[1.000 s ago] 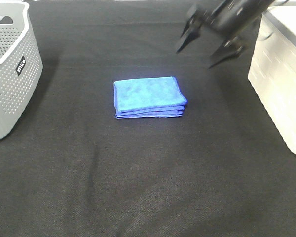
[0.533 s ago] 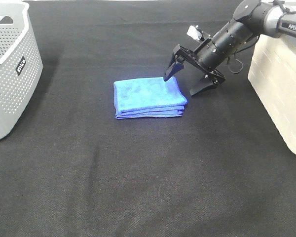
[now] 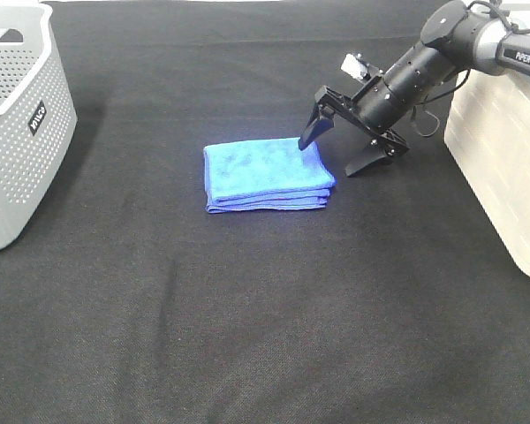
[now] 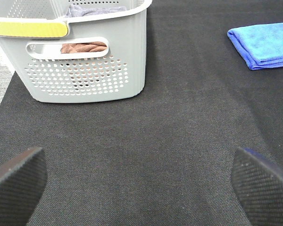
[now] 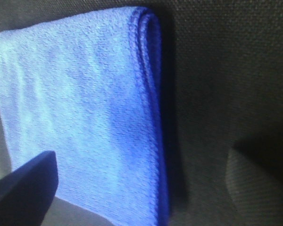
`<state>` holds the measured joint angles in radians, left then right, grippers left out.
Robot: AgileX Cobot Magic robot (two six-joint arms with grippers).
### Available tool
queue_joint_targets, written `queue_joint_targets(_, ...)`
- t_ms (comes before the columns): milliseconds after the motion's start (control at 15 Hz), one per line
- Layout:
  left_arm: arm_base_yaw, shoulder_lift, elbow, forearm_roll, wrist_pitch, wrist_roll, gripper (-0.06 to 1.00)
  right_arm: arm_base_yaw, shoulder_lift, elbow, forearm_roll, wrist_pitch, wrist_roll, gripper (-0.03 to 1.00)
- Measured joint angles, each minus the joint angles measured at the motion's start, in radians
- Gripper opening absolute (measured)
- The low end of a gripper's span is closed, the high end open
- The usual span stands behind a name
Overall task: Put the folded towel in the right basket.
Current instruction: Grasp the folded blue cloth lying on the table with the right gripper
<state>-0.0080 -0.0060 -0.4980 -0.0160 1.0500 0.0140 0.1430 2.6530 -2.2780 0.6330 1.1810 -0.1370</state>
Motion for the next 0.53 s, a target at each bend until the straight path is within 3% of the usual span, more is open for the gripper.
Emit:
queue_joint_targets(133,0.0,0.0,0.0,0.001,0.0,0.0,0.99,0.005,0.016,-0.004,0.044,0.005,0.001,0.95)
queue_joint_targets(333,0.0,0.0,0.0,0.003,0.0,0.0,0.99,0.104,0.039,-0.015,0.076,-0.04,0.024,0.92)
queue_joint_targets(533,0.0,0.0,0.0,0.003,0.0,0.0,0.99,0.197,0.051,-0.016,0.075,-0.1,0.025,0.77)
